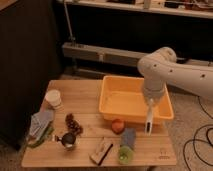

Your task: Place brush in tray

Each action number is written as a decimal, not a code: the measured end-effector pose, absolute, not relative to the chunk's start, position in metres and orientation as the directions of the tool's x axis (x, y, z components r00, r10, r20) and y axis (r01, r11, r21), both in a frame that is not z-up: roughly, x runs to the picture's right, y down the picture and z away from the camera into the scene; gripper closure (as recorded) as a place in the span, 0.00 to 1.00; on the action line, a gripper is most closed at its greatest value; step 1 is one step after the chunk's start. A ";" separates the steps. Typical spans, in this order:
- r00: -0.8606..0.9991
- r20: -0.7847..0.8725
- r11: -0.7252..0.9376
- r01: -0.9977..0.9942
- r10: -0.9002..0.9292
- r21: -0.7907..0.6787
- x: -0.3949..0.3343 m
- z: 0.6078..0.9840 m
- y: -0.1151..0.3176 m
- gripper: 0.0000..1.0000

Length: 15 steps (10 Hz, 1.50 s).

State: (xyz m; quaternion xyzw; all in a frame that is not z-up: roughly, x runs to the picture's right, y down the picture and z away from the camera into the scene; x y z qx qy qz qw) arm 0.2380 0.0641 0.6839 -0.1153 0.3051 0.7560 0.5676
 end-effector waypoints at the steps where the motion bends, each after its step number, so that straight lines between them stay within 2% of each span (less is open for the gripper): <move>1: -0.349 -0.521 -0.183 -0.921 0.779 0.345 0.248 0.688 0.063 1.00; 6: -0.402 -0.503 -0.219 -0.897 0.765 0.383 0.270 0.745 0.026 1.00; 14: -0.409 -0.512 -0.249 -0.902 0.755 0.354 0.258 0.787 0.036 1.00; 15: -0.411 -0.515 -0.256 -0.903 0.752 0.346 0.257 0.790 0.038 0.96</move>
